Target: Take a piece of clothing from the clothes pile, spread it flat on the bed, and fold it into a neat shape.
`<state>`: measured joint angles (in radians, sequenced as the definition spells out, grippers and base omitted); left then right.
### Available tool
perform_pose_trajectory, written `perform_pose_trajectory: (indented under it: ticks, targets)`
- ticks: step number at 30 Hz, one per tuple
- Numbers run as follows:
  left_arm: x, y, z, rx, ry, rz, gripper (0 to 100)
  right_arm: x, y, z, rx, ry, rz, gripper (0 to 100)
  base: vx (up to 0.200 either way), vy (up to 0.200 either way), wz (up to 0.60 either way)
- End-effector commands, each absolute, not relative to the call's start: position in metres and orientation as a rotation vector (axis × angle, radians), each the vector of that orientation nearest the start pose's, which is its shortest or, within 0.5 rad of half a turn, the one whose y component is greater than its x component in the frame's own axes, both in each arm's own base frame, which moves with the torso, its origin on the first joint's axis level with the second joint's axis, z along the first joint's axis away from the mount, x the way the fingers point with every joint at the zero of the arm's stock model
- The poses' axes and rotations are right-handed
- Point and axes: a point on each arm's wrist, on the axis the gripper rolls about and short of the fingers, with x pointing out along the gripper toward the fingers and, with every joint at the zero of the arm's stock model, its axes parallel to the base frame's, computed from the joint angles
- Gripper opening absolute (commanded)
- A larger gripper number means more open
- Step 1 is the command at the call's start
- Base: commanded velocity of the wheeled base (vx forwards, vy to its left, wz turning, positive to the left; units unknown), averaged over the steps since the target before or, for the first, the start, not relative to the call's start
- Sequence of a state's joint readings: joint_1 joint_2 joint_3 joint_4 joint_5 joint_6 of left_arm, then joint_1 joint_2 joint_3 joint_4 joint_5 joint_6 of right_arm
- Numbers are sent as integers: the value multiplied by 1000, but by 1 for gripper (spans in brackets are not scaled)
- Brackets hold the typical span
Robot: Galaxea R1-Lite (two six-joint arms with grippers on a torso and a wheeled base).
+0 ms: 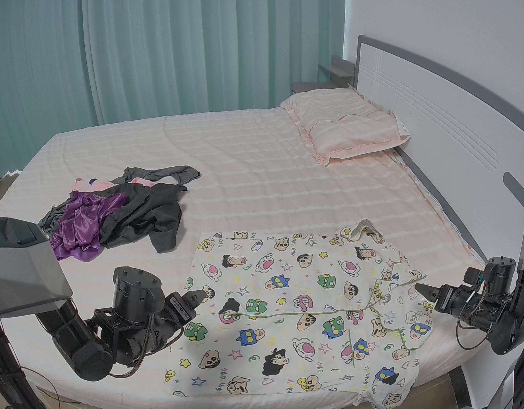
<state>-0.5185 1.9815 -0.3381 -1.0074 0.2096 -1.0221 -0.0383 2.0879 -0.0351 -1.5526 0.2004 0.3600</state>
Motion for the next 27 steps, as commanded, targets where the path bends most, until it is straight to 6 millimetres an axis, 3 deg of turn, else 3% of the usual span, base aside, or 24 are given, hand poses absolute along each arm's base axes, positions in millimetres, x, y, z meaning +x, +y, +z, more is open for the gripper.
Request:
perform_pose_trajectory:
  ticks: [1, 8, 9, 10, 15, 19, 21, 25, 27]
  targets:
    - [232, -127, 33, -752, 685, 35, 100, 225, -3, 24, 410, 505, 74, 100, 0, -200, 0]
    - [232, -128, 34, -754, 684, 35, 100, 225, 3, 28, 426, 493, 98, 100, 0, 0, 0]
    - [232, -128, 34, -757, 682, 35, 100, 226, 14, 37, 477, 462, 126, 100, 0, 0, 0]
    - [232, -128, 34, -757, 682, 35, 100, 226, 14, 37, 477, 462, 126, 100, 0, 0, 0]
    - [232, -128, 34, -780, 686, 37, 100, 249, 53, 46, 594, 404, 212, 100, 0, 0, 0]
    - [235, -127, 38, -832, 650, 32, 100, 280, 80, 45, 653, 374, 252, 100, 0, 0, 0]
    - [236, -125, 41, -862, 625, 25, 100, 312, 97, 45, 672, 388, 240, 100, 0, 0, 0]
    - [240, -118, 42, -885, 632, 18, 100, 356, 111, 54, 761, 439, 192, 100, 0, 0, 0]
    - [243, -111, 42, -908, 647, 7, 100, 379, 118, 48, 786, 485, 161, 100, 0, 0, 0]
